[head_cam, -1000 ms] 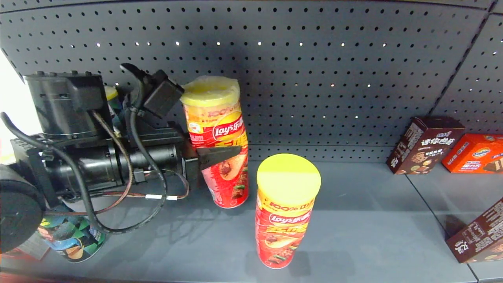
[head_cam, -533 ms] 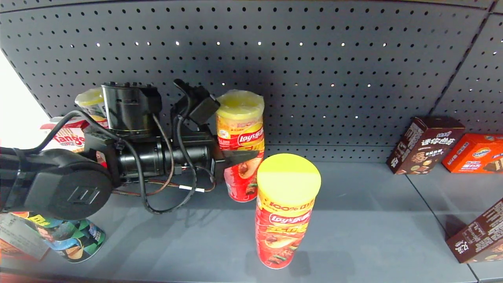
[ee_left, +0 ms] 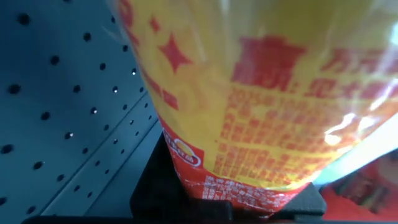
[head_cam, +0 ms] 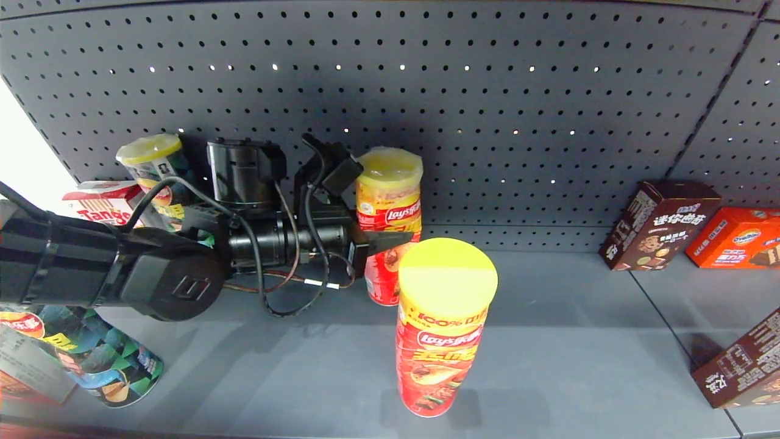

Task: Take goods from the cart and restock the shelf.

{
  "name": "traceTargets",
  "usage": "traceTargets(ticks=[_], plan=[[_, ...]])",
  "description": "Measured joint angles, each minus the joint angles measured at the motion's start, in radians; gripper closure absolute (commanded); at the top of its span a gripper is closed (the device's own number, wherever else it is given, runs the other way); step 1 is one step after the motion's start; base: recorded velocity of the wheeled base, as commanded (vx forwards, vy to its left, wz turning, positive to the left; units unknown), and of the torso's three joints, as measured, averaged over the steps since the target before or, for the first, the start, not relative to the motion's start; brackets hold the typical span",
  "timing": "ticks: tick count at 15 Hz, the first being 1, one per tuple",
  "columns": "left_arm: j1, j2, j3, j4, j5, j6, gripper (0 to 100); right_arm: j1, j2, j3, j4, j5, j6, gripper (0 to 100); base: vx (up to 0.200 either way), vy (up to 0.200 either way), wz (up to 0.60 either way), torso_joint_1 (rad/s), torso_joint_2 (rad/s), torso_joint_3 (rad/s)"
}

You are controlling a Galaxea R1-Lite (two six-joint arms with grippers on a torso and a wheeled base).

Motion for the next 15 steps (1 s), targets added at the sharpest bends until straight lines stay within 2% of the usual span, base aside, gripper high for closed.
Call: traceTargets(ticks=[4, 11, 12, 15], plan=[[-0.003, 0.043, -0.039, -0.025, 0.000, 0.000, 100, 0.000, 0.000, 0.000, 0.000, 0.000, 0.000, 0, 0.000, 0.000, 0.00, 0.000, 0.00, 0.000], [-0.006, 0.074, -0.033, -0.076, 0.000, 0.000, 100, 0.000, 0.000, 0.000, 0.000, 0.000, 0.000, 0, 0.000, 0.000, 0.00, 0.000, 0.00, 0.000], [-0.006, 0.075, -0.027, -0.096, 0.000, 0.000, 0, 0.000, 0.000, 0.000, 0.000, 0.000, 0.000, 0, 0.000, 0.000, 0.00, 0.000, 0.00, 0.000], [-0.007, 0.073, -0.009, -0.107, 0.003, 0.000, 0, 0.000, 0.000, 0.000, 0.000, 0.000, 0.000, 0, 0.000, 0.000, 0.00, 0.000, 0.00, 0.000]])
